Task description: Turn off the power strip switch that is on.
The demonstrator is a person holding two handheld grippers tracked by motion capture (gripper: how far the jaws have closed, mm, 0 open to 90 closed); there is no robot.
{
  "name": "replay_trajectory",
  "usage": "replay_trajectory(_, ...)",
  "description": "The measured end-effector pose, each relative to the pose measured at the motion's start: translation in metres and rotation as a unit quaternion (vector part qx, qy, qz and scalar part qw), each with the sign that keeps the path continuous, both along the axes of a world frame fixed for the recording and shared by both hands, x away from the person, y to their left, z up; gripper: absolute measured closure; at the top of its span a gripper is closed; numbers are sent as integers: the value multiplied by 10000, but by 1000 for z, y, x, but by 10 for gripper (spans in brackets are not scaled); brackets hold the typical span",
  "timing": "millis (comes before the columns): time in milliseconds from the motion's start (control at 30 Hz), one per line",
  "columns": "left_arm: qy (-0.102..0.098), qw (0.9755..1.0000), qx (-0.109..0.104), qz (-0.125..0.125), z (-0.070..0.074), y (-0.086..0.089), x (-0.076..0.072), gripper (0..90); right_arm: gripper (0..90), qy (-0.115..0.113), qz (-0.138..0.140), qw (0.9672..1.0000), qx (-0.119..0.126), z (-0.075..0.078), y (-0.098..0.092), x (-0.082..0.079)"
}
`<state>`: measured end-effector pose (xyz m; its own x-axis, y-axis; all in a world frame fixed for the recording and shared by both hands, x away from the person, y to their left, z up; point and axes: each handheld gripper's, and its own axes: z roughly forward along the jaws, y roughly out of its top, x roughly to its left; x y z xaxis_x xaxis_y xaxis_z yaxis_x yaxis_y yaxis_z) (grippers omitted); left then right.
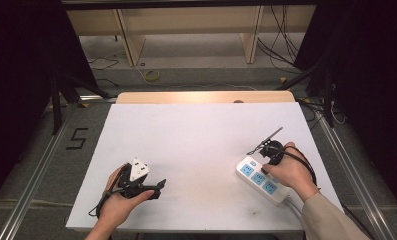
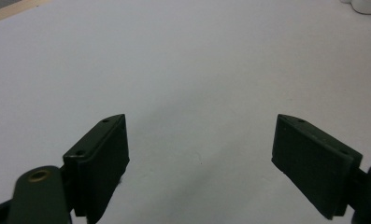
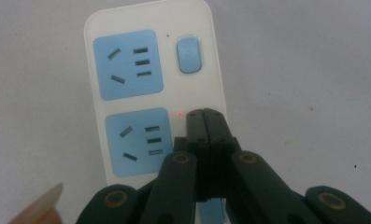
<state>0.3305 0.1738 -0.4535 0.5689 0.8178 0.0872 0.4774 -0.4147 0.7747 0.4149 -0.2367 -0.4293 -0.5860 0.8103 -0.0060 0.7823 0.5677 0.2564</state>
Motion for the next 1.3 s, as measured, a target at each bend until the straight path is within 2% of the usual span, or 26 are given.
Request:
replay_trajectory(367, -19, 10000, 0, -29, 0, -1, 1, 183, 900, -38, 13, 10000, -45, 0, 1, -1)
replay_trajectory(700, -9, 10000, 13, -29, 0, 0, 2, 183, 900, -46, 1, 9999, 123, 0, -3, -2)
replay_trajectory(1300, -15, 10000, 16, -40, 1, 1, 2, 183, 900, -99, 33, 9998, 164, 0, -4, -3)
